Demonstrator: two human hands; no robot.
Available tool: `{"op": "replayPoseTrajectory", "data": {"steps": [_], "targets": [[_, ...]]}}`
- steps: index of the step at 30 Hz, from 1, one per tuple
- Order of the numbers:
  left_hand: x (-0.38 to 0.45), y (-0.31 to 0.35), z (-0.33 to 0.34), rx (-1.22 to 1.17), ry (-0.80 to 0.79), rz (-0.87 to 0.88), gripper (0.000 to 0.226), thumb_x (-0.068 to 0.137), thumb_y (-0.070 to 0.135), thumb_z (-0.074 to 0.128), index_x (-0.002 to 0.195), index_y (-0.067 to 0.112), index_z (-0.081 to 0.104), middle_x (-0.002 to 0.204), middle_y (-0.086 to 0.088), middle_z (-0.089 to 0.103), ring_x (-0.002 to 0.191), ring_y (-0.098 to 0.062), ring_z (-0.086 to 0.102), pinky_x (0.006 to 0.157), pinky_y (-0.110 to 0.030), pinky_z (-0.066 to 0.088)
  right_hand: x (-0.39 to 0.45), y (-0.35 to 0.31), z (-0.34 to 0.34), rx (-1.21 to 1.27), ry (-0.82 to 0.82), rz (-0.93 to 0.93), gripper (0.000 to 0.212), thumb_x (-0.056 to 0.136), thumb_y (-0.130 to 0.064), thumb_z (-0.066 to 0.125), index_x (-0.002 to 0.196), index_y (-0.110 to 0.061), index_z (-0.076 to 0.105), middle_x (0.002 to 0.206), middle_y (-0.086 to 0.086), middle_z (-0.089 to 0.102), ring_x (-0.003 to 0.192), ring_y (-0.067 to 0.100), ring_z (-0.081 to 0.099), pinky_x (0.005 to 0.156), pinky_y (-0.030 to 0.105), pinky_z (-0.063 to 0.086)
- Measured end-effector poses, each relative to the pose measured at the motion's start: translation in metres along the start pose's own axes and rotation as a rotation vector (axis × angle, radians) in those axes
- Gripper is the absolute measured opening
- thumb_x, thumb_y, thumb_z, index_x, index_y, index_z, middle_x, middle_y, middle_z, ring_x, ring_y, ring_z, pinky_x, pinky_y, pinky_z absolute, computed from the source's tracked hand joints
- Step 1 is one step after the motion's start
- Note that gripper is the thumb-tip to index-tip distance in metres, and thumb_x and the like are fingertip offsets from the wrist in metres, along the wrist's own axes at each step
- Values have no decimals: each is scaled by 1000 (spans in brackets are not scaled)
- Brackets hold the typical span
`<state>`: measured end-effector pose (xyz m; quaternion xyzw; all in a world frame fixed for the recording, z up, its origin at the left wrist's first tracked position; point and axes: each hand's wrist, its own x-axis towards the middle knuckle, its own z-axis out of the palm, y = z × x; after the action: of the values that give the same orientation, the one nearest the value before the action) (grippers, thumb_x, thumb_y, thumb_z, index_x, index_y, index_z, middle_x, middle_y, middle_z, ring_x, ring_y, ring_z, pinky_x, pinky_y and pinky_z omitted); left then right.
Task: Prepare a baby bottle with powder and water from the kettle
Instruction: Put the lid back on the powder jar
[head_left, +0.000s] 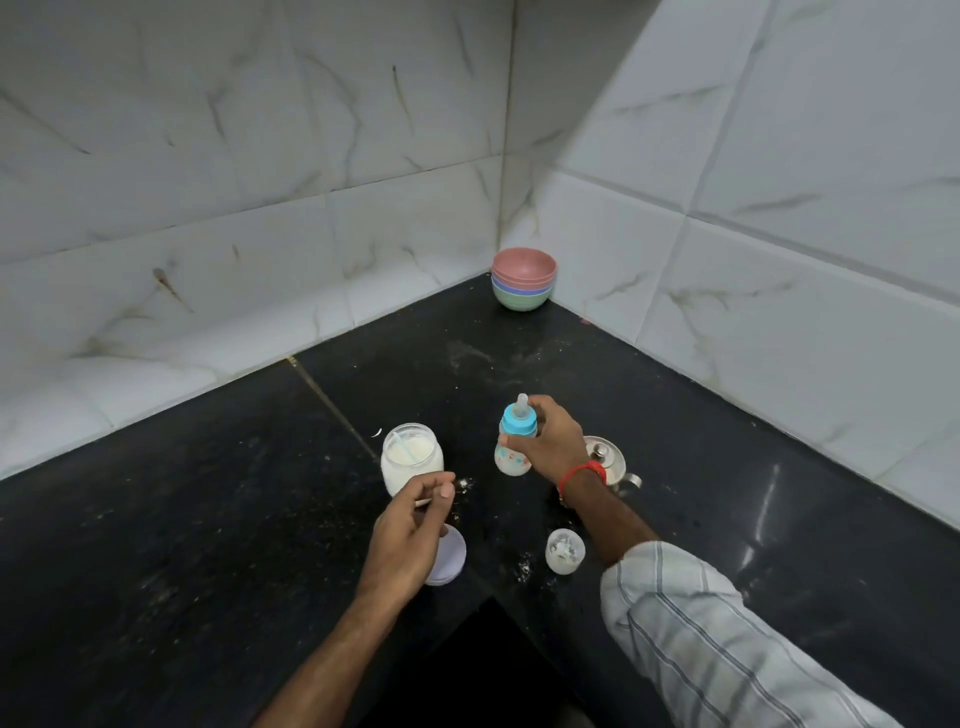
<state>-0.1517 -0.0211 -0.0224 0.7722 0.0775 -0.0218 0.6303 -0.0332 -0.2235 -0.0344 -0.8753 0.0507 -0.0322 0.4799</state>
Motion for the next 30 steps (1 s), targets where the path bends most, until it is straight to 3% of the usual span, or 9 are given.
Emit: {"op": "replayPoseTrajectory", "data": {"steps": [5, 10, 16, 19, 22, 24, 27, 30], "targets": [[3, -3, -12, 13, 34, 4, 18, 103, 35, 57, 115, 32, 70, 107, 12, 73, 70, 3, 68, 66, -12, 49, 13, 13, 22, -97, -68, 27, 53, 77, -13, 88, 123, -12, 62, 121, 9, 66, 106, 20, 60, 95, 33, 50], [9, -7, -17, 14, 59, -5, 14, 103, 36, 57, 106, 37, 71, 105, 11, 76, 66, -4, 68, 69, -20, 49, 16, 24, 33, -60, -77, 71, 56, 78, -16, 86, 126, -13, 58, 124, 10, 64, 111, 25, 61, 91, 31, 47], [12, -9, -15, 50, 58, 3, 15, 102, 39, 57, 105, 37, 72, 99, 11, 76, 67, -3, 69, 72, -24, 51, 6, 23, 27, -65, -157, 80, 83, 80, -18, 86, 149, -13, 41, 145, 15, 49, 134, 33, 51, 110, 41, 43], [13, -12, -15, 43, 86, 15, 15, 102, 38, 58, 106, 38, 72, 97, 9, 76, 69, -4, 69, 70, -23, 50, -16, 11, 21, 40, 66, -101, 73, 91, -16, 77, 153, -13, 38, 153, 11, 42, 140, 24, 45, 119, 39, 37], [12, -16, -16, -5, 148, 24, 14, 102, 31, 60, 105, 38, 72, 95, 7, 76, 69, -4, 67, 66, -20, 48, -44, -1, 17, 179, 409, -406, 39, 98, -8, 67, 136, -9, 56, 135, 7, 58, 119, 21, 61, 100, 36, 53], [10, -18, -17, -31, 193, 33, 15, 102, 26, 61, 108, 35, 72, 94, 5, 75, 67, -3, 65, 69, -19, 50, -62, -7, 19, 207, 451, -519, 28, 97, -2, 65, 125, -7, 61, 125, 3, 61, 110, 25, 63, 94, 35, 51], [11, -20, -17, -56, 234, 40, 16, 102, 24, 61, 111, 32, 71, 97, 3, 75, 69, -5, 65, 76, -24, 52, -84, 3, 39, 26, 283, -621, 26, 95, -3, 66, 119, -11, 65, 120, -1, 65, 110, 24, 59, 98, 37, 46], [12, -22, -16, -69, 243, 38, 17, 101, 24, 61, 111, 34, 71, 98, 4, 75, 76, -14, 69, 80, -29, 54, -100, 24, 65, -277, -99, -523, 42, 97, -22, 63, 138, -21, 58, 136, 2, 55, 123, 23, 50, 103, 46, 43]]}}
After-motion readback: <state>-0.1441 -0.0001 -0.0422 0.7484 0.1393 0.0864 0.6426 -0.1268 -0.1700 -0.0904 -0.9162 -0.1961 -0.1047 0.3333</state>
